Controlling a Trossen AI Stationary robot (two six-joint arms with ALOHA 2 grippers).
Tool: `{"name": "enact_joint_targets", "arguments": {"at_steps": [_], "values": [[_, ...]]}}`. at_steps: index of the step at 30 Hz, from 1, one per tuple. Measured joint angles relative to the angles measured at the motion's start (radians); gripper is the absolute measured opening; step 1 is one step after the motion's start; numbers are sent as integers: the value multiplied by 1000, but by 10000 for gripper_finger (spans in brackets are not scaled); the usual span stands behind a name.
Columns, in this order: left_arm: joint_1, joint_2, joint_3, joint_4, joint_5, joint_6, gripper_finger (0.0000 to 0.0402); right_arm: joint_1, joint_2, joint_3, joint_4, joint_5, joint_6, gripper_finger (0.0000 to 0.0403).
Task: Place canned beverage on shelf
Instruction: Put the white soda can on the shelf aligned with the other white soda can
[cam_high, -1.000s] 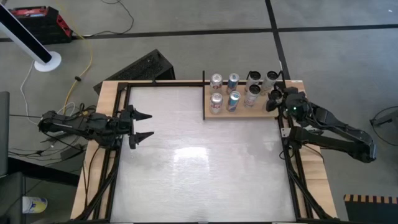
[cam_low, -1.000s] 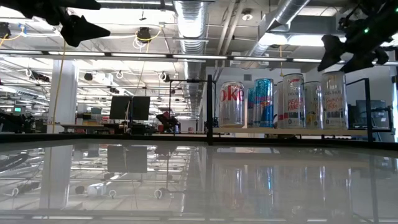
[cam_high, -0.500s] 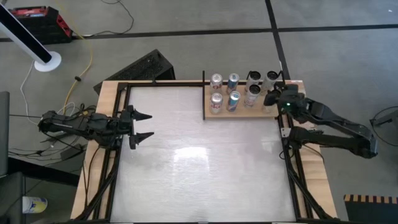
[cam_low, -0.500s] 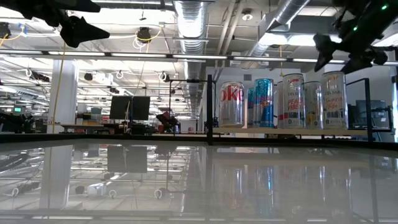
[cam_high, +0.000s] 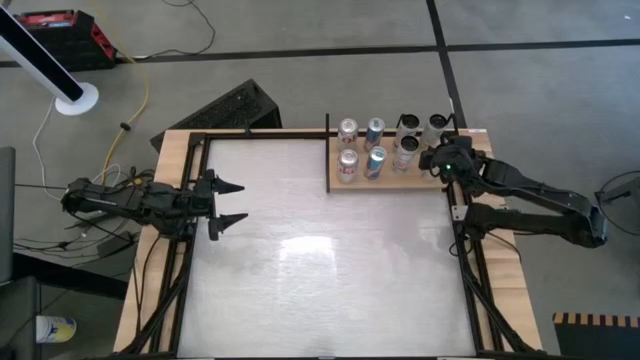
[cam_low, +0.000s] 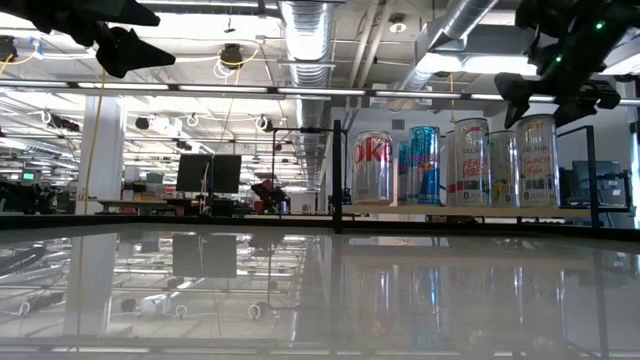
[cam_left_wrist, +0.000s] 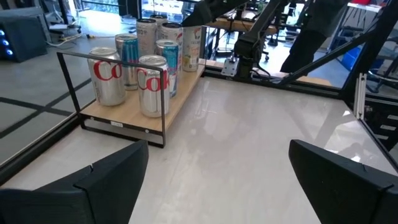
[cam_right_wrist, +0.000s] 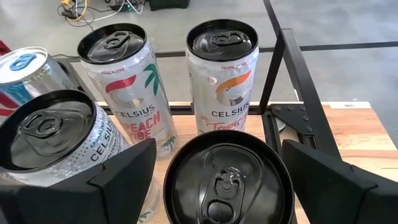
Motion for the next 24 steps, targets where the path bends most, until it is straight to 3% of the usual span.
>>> {"name": "enact_joint_targets", "arguments": {"at_steps": [7, 15, 24], "values": [[0, 0, 0, 0, 0, 3, 373, -3, 0, 0, -26, 1, 25, 357], [0, 0, 0, 1, -1, 9, 373, -3, 0, 0, -27, 1, -5, 279], [0, 0, 0, 6, -1, 8, 373, -1, -1, 0, 26, -22, -175, 279]]}}
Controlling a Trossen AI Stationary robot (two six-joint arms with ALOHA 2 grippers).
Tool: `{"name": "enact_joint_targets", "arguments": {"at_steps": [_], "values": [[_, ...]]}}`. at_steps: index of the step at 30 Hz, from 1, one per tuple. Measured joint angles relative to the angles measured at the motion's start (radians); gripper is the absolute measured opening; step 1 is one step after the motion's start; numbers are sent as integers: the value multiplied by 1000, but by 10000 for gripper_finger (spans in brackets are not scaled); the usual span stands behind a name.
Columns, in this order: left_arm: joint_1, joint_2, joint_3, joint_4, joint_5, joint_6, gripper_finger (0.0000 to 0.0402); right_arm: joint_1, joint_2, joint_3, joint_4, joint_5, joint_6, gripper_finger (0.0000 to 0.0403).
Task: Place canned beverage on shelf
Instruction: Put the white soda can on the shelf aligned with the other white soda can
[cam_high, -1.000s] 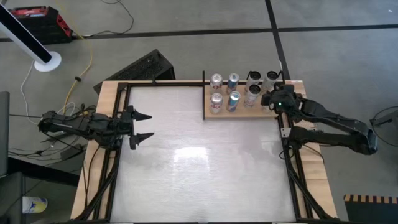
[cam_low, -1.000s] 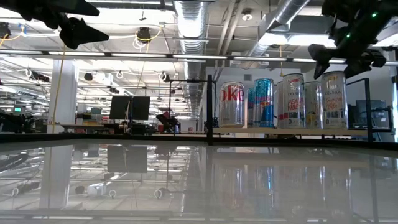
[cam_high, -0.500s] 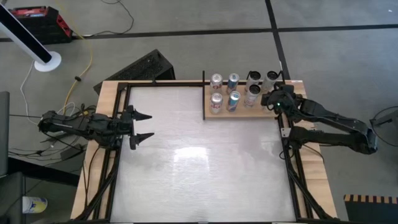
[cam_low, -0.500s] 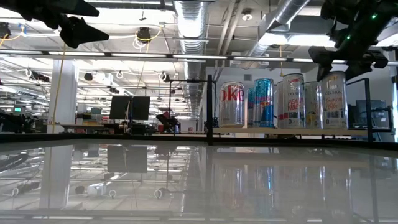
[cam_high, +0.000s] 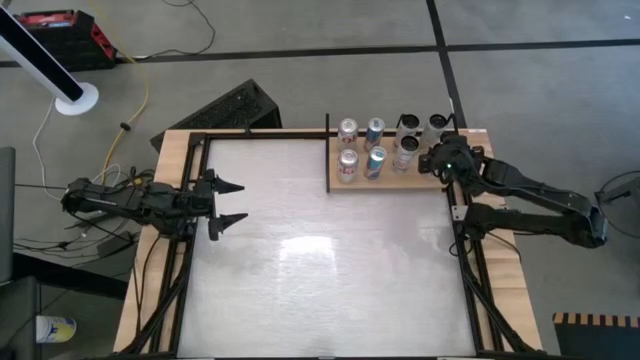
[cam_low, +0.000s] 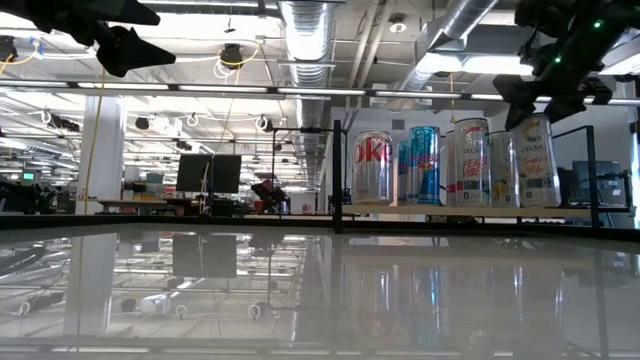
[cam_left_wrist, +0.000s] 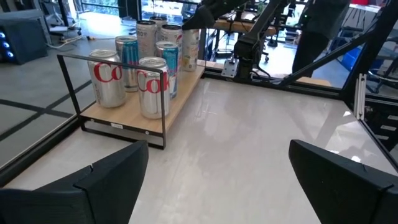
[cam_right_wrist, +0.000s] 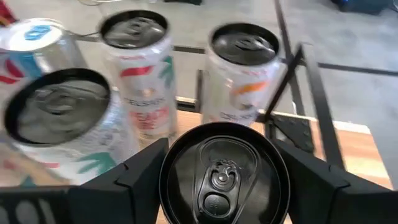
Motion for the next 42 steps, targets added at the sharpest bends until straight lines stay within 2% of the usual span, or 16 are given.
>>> {"name": "enact_joint_targets", "arguments": {"at_steps": [6, 13, 24, 26, 33, 42], "values": [[0, 0, 0, 0, 0, -16, 373, -20, -2, 0, 87, -72, -133, 279], [0, 0, 0, 0, 0, -27, 373, -102, -4, 0, 105, -212, -256, 279], [0, 0, 0, -1, 0, -36, 373, -221, -9, 0, 118, -318, -329, 279], [0, 0, 0, -1, 0, -37, 373, -233, -9, 0, 121, -328, -332, 281], [0, 0, 0, -1, 0, -37, 373, -245, -9, 0, 120, -346, -333, 329], [0, 0, 0, 5, 0, -38, 373, -244, -9, 0, 120, -347, -337, 338]]}}
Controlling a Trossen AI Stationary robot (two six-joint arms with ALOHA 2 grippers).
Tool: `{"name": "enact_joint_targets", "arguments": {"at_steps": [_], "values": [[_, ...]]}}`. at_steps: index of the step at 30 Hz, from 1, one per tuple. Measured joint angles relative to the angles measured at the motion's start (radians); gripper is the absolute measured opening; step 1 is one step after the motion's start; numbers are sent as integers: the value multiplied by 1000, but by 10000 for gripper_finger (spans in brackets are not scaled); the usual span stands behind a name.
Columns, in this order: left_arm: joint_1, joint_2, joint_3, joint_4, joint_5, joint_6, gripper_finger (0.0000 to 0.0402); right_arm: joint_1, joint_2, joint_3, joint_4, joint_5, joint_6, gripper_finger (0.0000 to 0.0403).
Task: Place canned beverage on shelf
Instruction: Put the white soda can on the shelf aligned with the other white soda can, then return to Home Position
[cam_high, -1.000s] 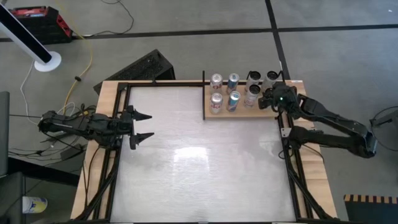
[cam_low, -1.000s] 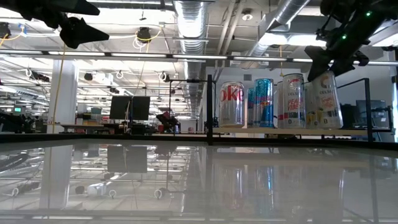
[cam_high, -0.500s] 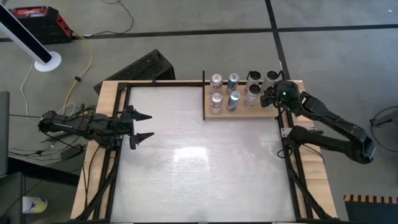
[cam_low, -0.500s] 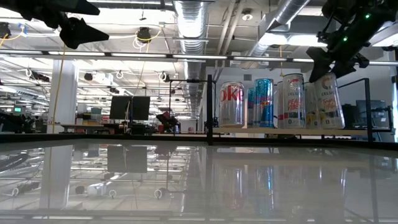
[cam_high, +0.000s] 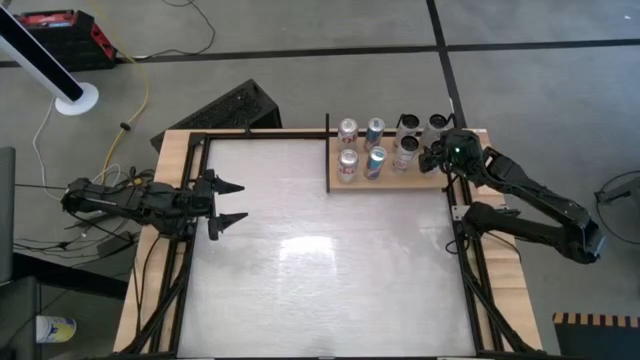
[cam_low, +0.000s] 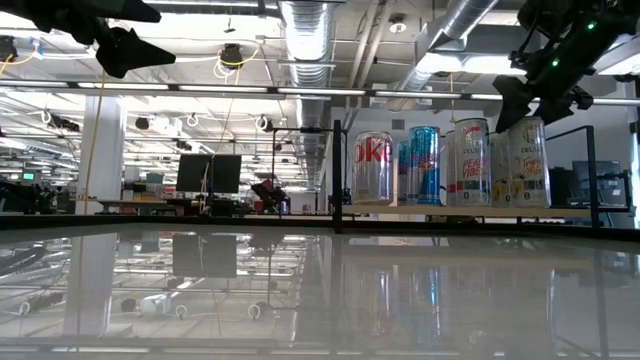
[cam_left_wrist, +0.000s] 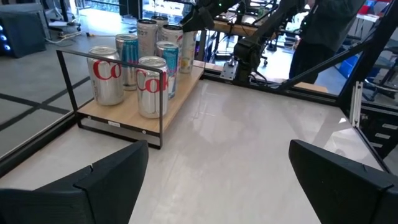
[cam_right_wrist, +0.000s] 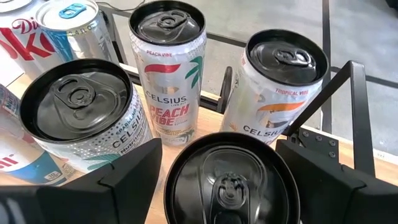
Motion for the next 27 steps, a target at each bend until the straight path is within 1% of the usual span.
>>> {"name": "enact_joint_targets", "arguments": {"at_steps": [15, 21, 27], "values": [[0, 0, 0, 1, 0, -25, 373, 15, -15, 0, 31, -1, -22, 340], [0, 0, 0, 1, 0, -33, 373, 15, -66, 0, 46, 36, -39, 340], [0, 0, 0, 1, -1, -34, 373, 15, -135, 0, 126, 50, -45, 340]]}}
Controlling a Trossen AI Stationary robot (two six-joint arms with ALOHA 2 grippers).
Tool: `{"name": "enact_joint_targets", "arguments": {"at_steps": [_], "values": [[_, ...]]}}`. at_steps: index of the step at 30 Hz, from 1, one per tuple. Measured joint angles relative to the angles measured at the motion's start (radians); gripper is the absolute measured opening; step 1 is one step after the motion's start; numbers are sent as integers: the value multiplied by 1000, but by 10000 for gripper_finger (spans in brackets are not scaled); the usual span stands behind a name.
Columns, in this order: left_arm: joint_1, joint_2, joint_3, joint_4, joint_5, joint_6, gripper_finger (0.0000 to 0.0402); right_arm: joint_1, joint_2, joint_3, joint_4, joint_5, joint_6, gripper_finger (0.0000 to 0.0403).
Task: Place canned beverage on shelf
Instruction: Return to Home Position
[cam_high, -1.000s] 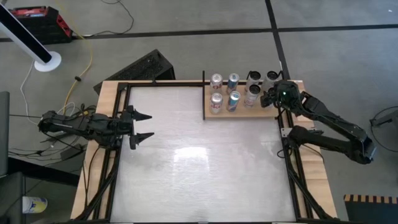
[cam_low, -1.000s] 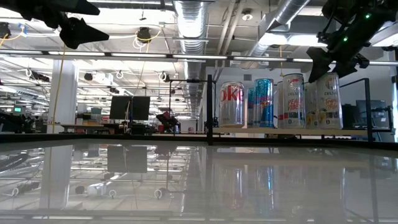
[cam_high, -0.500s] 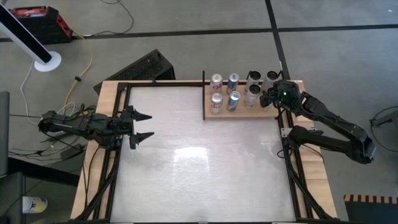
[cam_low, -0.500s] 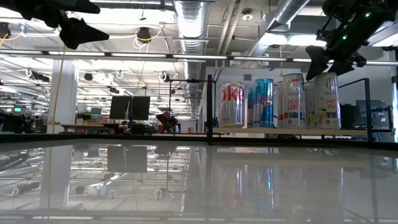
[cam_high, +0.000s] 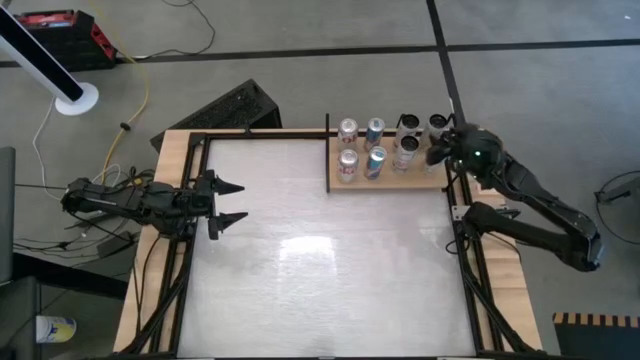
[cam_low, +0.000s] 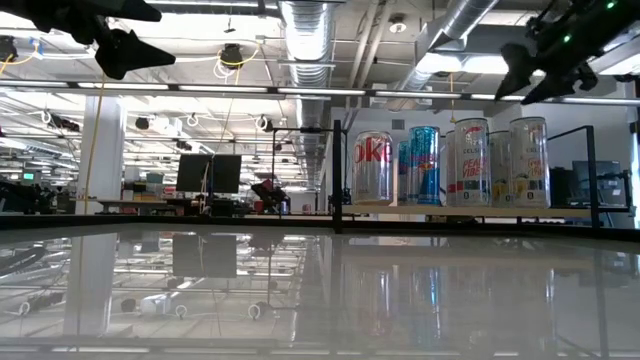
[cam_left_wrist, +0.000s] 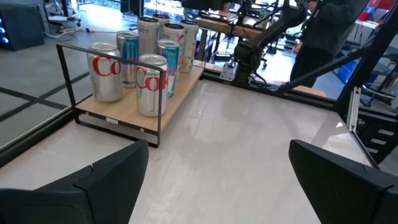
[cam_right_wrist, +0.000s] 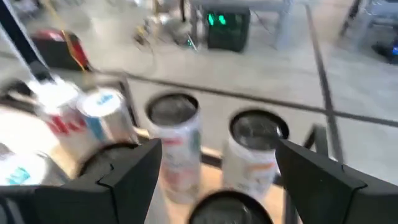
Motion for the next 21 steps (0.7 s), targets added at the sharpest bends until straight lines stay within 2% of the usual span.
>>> {"name": "enact_joint_targets", "arguments": {"at_steps": [3, 6, 10, 12, 16, 21], "values": [[0, 0, 0, 0, 0, -8, 373, 0, -41, 0, 45, -65, 8, 340], [0, 0, 0, 0, 0, -9, 373, 14, -76, 0, 70, -208, 43, 340], [0, 0, 0, 13, -1, -10, 373, 94, -96, 0, 164, -427, 107, 340], [0, 0, 0, 37, -2, -10, 373, 160, -95, 0, 241, -486, 139, 340], [0, 0, 0, 93, 11, -10, 373, 321, -90, 16, 342, -490, 144, 336], [0, 0, 0, 166, 70, -7, 373, 555, -48, 61, 352, -398, 116, 319]]}}
